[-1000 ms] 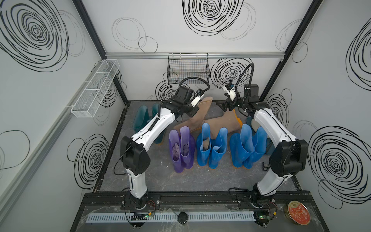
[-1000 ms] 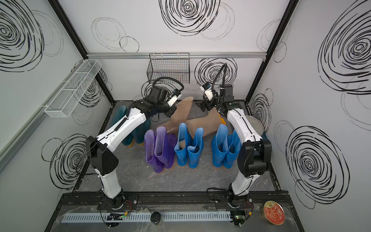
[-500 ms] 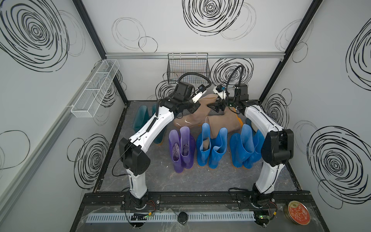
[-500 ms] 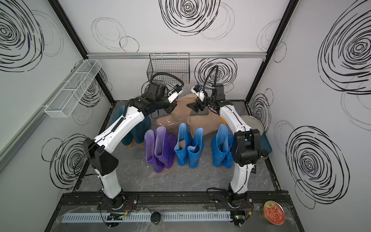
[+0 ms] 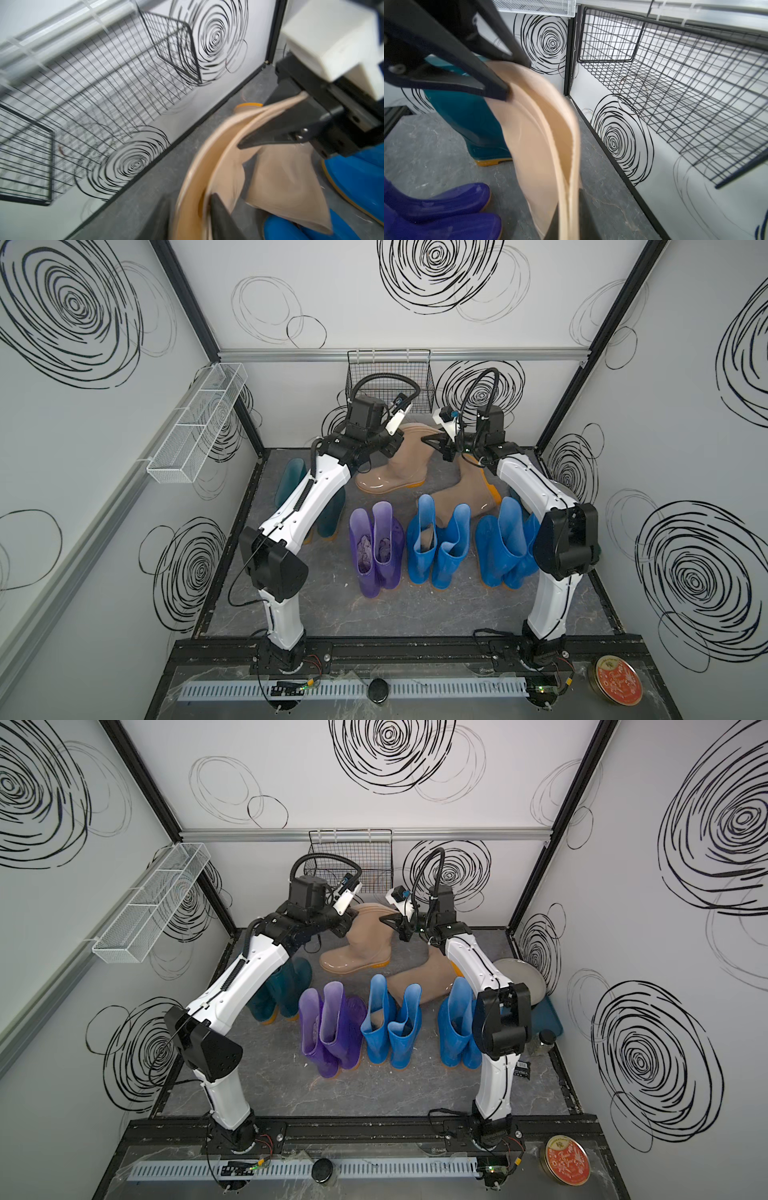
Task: Match and arrange rain boots in pairs
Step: Adjust the rain boot at the center of the board.
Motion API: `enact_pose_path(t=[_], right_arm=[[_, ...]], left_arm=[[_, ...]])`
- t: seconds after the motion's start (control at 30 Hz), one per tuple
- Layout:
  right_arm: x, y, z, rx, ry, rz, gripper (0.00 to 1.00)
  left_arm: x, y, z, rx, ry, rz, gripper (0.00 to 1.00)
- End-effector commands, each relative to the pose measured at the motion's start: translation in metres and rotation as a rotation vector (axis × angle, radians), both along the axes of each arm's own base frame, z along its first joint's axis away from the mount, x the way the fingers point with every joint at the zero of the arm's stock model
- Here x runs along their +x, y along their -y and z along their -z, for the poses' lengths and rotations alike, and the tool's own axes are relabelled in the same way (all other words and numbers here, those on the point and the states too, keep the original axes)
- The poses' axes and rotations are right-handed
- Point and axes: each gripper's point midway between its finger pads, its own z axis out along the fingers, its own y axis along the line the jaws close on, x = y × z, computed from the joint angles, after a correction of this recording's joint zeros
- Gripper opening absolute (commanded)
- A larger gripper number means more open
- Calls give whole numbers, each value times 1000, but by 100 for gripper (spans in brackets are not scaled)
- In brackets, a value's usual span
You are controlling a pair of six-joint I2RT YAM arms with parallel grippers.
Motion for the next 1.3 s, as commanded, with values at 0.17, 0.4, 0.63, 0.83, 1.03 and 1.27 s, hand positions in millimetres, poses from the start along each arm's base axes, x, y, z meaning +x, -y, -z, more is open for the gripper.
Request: enact_pose_path(t=[0.17, 0.4, 0.63, 0.83, 1.03, 1.27], right_arm=[[20, -9, -77, 154, -105, 149, 0], [21, -10, -76, 191, -279, 238, 0], [19, -11, -63, 220, -453, 308, 0], [10, -30, -50, 207, -555, 317, 0], [18, -37, -35, 238, -647, 393, 0], [31, -58, -9, 327, -673, 539, 0]], left_arm=[[-12, -40, -88, -294, 151, -107, 76], [-22, -52, -70, -391, 55, -129, 80], [-33, -63, -45, -410, 45, -149, 81], [-35, -85, -23, -471, 13, -194, 82], [-34, -102, -10, -517, -37, -215, 82], [-42, -104, -1, -547, -54, -213, 83]])
